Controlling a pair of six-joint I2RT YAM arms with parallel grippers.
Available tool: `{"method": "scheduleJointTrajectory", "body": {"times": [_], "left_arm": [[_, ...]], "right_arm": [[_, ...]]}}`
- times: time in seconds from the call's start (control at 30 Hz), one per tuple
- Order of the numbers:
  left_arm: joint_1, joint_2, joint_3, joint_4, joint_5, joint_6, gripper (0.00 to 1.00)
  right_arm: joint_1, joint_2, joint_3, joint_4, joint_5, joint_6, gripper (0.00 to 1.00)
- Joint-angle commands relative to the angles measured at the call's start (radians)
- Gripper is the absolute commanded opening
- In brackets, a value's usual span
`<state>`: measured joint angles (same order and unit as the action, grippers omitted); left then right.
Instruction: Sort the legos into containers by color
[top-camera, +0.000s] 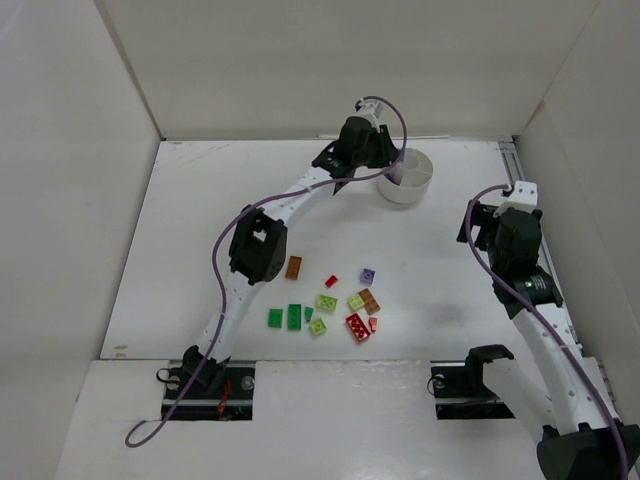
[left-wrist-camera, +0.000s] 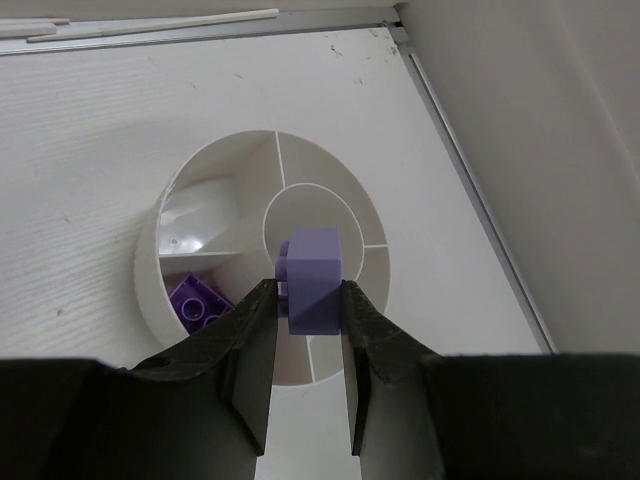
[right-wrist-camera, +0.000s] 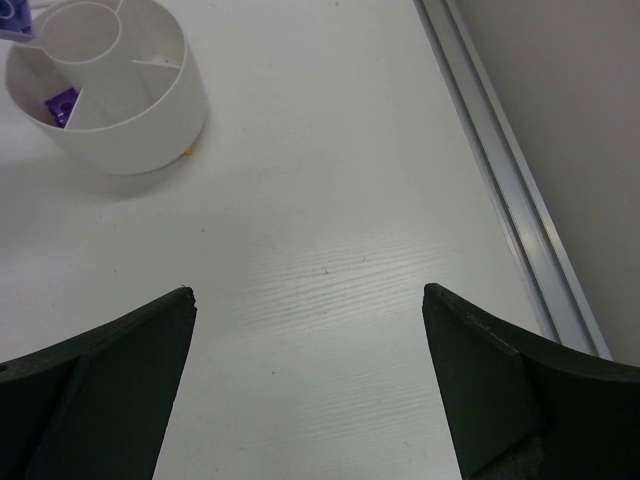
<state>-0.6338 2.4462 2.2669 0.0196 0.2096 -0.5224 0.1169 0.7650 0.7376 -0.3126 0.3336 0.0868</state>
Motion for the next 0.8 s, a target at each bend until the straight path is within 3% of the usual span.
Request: {"method": "scheduleJointTrajectory", "body": {"times": [0.0,0.23,0.27,0.37,0.53,0.63,0.77], "left_arm": [[-0.001,-0.004,0.016,0.079,-0.005,-0.022,0.1],[-0.001,-0.024,-0.052,0.114,0.004,-0.042,0.13],[-0.001,-0.035,-0.064,0.126,0.004,-0.042,0.22],[-0.001,-0.062,-0.109,0.135,-0.006,-0.042,0.31],[-0.001,-0.091,-0.119,0.125,-0.015,-0.042,0.55],[-0.001,-0.105,-0.129,0.125,-0.015,-0.033,0.64],[-0.001,-0.147,-0.138,0.125,0.005,-0.024,0.66]], "right_arm": [[-0.006,-0.004,0.016,-0.006,0.019,0.011,1.0],[-0.006,0.005,0.016,-0.006,0.019,0.011,1.0],[-0.006,0.005,0.016,-0.006,0.019,0.011,1.0],[-0.006,0.014,0.016,-0.006,0.01,0.002,1.0],[-0.016,0.014,0.016,0.013,0.001,0.002,1.0],[-0.016,0.014,0.016,0.013,-0.022,-0.009,1.0],[-0.016,-0.006,0.006,0.056,-0.094,-0.038,1.0]]}}
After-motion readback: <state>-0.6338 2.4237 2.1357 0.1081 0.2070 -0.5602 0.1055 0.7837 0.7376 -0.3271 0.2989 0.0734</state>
